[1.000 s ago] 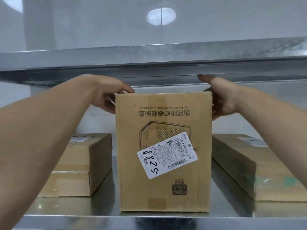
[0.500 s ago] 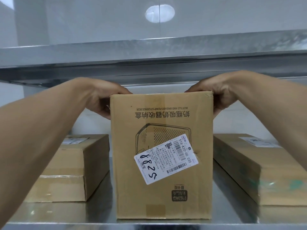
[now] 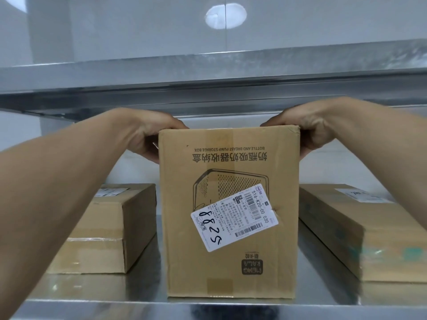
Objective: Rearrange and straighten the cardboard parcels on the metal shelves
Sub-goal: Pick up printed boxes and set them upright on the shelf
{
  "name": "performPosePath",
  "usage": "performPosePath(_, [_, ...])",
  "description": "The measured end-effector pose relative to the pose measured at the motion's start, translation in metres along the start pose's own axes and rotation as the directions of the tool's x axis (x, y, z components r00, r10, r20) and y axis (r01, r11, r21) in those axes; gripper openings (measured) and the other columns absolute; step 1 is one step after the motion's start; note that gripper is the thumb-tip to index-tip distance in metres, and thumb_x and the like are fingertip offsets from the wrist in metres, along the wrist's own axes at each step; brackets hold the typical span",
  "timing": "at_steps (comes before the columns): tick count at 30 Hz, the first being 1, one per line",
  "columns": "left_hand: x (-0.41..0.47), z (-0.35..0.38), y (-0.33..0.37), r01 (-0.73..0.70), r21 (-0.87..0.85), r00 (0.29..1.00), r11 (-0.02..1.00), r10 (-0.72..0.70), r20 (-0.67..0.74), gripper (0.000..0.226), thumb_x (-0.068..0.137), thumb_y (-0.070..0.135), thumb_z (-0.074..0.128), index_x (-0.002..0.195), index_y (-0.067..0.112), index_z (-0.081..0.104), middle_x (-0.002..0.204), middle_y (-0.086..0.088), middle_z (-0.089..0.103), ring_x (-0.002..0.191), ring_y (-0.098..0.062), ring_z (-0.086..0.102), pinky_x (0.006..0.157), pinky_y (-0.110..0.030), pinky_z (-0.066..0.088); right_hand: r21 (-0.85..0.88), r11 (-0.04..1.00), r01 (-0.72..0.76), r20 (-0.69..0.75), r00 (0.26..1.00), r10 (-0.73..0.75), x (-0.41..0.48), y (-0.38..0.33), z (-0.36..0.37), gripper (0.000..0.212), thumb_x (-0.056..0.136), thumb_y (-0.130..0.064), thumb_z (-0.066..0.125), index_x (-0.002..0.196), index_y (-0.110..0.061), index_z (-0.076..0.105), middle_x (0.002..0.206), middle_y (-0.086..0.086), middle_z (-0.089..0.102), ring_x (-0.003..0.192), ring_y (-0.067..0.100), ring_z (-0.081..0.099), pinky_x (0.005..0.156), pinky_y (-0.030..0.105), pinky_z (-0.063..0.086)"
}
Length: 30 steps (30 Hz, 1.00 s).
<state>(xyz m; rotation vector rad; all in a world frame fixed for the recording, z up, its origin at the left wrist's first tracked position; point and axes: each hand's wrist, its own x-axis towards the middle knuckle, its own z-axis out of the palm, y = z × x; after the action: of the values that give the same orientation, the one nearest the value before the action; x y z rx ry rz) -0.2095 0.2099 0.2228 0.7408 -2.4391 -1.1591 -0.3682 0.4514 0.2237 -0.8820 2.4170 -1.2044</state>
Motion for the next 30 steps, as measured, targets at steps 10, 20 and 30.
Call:
performPosePath(10, [-0.021, -0.001, -0.006, -0.1, -0.043, 0.994, 0.994, 0.098, -0.04, 0.036, 0.095, 0.044, 0.063, 0.119, 0.017, 0.07, 0.105, -0.013, 0.076, 0.089, -0.024, 0.072, 0.089, -0.044, 0.059, 0.103, 0.994, 0.046, -0.091, 0.995, -0.037, -0.019, 0.002, 0.004, 0.035, 0.096, -0.037, 0.067, 0.12, -0.012, 0.073, 0.112, 0.017, 0.076, 0.081, 0.029, 0.073, 0.072, 0.048, 0.063])
performPosePath(20, [-0.017, 0.011, -0.018, -0.204, -0.114, 0.97, 0.972, 0.186, -0.155, 0.038, 0.096, 0.05, 0.06, 0.107, 0.016, 0.07, 0.087, -0.009, 0.072, 0.076, -0.021, 0.069, 0.064, -0.032, 0.054, 0.104, 0.983, 0.154, -0.29, 0.95, -0.118, -0.027, 0.013, 0.015, 0.038, 0.092, -0.044, 0.072, 0.112, -0.012, 0.072, 0.11, 0.017, 0.074, 0.083, 0.031, 0.073, 0.062, 0.042, 0.063])
performPosePath(30, [-0.029, 0.044, -0.042, -0.428, -0.113, 0.874, 0.897, 0.379, -0.303, 0.042, 0.099, 0.053, 0.054, 0.111, 0.013, 0.065, 0.096, -0.005, 0.069, 0.079, -0.018, 0.065, 0.069, -0.031, 0.053, 0.228, 0.918, 0.324, -0.33, 0.913, -0.24, -0.028, 0.05, 0.033, 0.022, 0.1, -0.034, 0.065, 0.12, -0.026, 0.06, 0.116, -0.001, 0.072, 0.093, 0.018, 0.067, 0.078, 0.039, 0.056])
